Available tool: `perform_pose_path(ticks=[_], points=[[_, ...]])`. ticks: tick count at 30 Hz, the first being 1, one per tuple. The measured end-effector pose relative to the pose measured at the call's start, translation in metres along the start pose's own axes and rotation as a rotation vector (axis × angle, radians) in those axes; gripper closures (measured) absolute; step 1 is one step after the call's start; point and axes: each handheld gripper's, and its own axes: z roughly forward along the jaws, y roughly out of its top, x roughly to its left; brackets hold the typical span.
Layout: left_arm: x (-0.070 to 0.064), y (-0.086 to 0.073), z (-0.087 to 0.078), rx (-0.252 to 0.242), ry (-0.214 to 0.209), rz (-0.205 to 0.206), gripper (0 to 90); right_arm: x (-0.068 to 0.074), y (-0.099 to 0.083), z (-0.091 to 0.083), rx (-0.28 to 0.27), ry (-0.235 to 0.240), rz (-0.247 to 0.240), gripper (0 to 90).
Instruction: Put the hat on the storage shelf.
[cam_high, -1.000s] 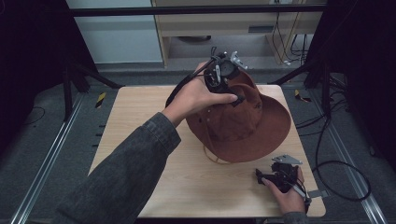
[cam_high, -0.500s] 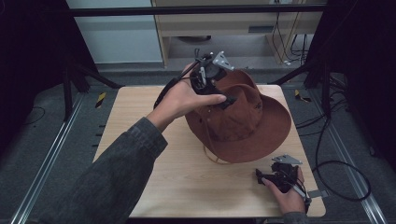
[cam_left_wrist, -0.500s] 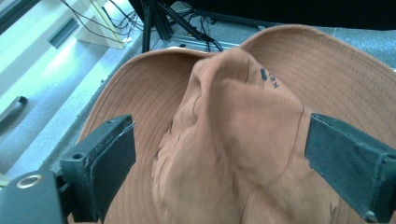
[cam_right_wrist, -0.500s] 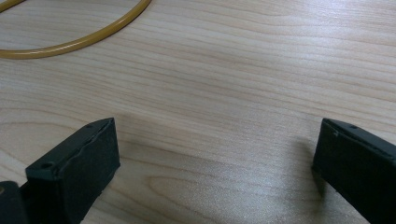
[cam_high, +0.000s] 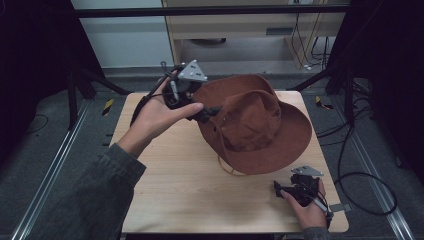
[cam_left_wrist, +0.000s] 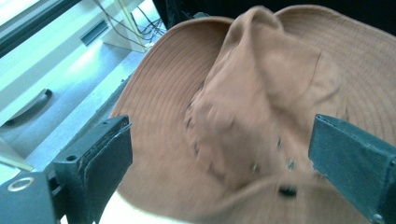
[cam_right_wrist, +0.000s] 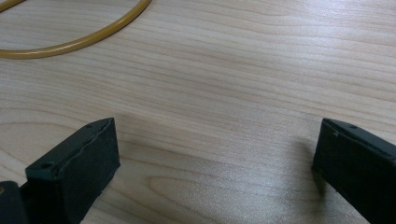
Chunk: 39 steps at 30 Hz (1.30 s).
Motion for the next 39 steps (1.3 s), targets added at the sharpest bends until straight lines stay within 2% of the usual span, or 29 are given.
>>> perform_pose_path(ticks=[2, 6, 10, 12, 15, 18, 22, 26, 30, 33, 39], points=[[0.004, -0.011, -0.01, -0.022, 0.007, -0.019, 4.8, 0.0, 0.0, 0.0, 0.002, 0.001, -0.001, 0.5], [0.012, -0.033, -0.027, -0.028, 0.041, -0.054, 4.8, 0.0, 0.0, 0.0, 0.0, -0.001, -0.002, 0.5], [0.015, -0.055, -0.038, 0.009, 0.077, -0.055, 5.2, 0.0, 0.0, 0.0, 0.0, 0.0, -0.001, 0.5], [0.015, -0.066, -0.04, 0.003, 0.081, -0.07, 5.5, 0.0, 0.0, 0.0, 0.0, 0.0, -0.001, 0.5], [0.014, -0.09, -0.043, 0.046, 0.091, -0.068, 6.1, 0.0, 0.0, 0.0, -0.001, 0.002, -0.001, 0.4], [0.013, -0.111, -0.044, 0.05, 0.101, -0.091, 6.8, 0.0, 0.0, 0.0, -0.005, 0.008, 0.002, 0.4], [0.01, -0.14, -0.039, 0.063, 0.102, -0.123, 7.0, 0.0, 0.0, 0.0, -0.005, 0.008, 0.001, 0.4], [0.01, -0.161, -0.031, 0.069, 0.102, -0.151, 7.1, 0.0, 0.0, 0.0, -0.005, 0.008, 0.001, 0.5], [0.012, -0.187, -0.021, 0.098, 0.112, -0.173, 7.1, 0.0, 0.0, 0.0, -0.005, 0.008, 0.001, 0.6], [0.012, -0.211, -0.011, 0.104, 0.119, -0.217, 7.2, 0.0, 0.0, 0.0, -0.003, 0.005, 0.001, 1.0], [0.015, -0.253, 0.0, 0.136, 0.146, -0.27, 7.4, -0.001, -0.001, -0.001, -0.003, 0.0, 0.0, 2.1]])
